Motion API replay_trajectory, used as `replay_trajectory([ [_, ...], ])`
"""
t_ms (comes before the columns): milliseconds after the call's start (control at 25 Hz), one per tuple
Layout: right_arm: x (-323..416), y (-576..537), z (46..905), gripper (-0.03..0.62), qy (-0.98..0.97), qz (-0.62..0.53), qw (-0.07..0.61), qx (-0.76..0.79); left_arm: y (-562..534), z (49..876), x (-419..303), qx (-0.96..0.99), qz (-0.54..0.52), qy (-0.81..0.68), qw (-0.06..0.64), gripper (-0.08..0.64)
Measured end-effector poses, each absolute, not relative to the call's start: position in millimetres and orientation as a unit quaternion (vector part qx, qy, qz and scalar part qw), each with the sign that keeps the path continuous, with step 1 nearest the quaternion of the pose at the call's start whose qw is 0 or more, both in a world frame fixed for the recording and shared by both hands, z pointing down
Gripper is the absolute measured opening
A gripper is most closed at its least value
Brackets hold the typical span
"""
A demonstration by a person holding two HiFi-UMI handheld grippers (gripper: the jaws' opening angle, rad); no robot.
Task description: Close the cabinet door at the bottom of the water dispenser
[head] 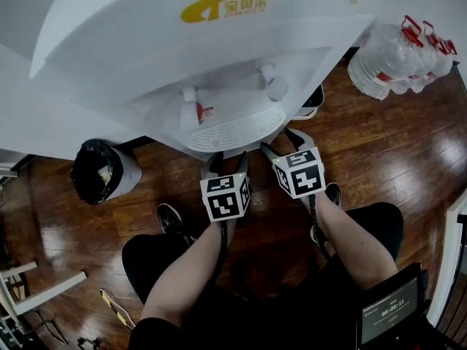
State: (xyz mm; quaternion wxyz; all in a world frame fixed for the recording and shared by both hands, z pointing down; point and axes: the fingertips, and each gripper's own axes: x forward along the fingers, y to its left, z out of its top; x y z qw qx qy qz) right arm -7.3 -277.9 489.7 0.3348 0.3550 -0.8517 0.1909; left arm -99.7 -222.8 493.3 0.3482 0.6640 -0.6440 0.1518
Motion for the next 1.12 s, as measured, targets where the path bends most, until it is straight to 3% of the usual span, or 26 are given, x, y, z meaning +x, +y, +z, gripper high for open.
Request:
replay_trajectory([
  [240, -11, -251, 455, 0.284, -0.867, 0.211, 0.279, 0.354, -200, 449, -70, 0.708, 0.126, -0.611, 0.331, 0.259],
  [440, 0, -219, 435, 0.262, -0.876, 0.192, 0.268, 0.352, -157, 423, -57, 0.761, 0.176, -0.568, 0.261, 0.25],
  [600, 8, -207, 408, 0.242, -0.879, 0.208, 0.221, 0.368, -148, 394, -54, 0.759, 0.115, -0.569, 0.293, 0.233],
  [720, 8, -196, 388, 0.232, -0.883, 0.21, 0.187, 0.376, -145, 371, -39, 0.778, 0.107, -0.566, 0.25, 0.229],
  [1120, 37, -121, 385, 0.216, -0.887, 0.179, 0.187, 0.382, -80, 362, -31, 0.776, 0.109, -0.582, 0.218, 0.229],
])
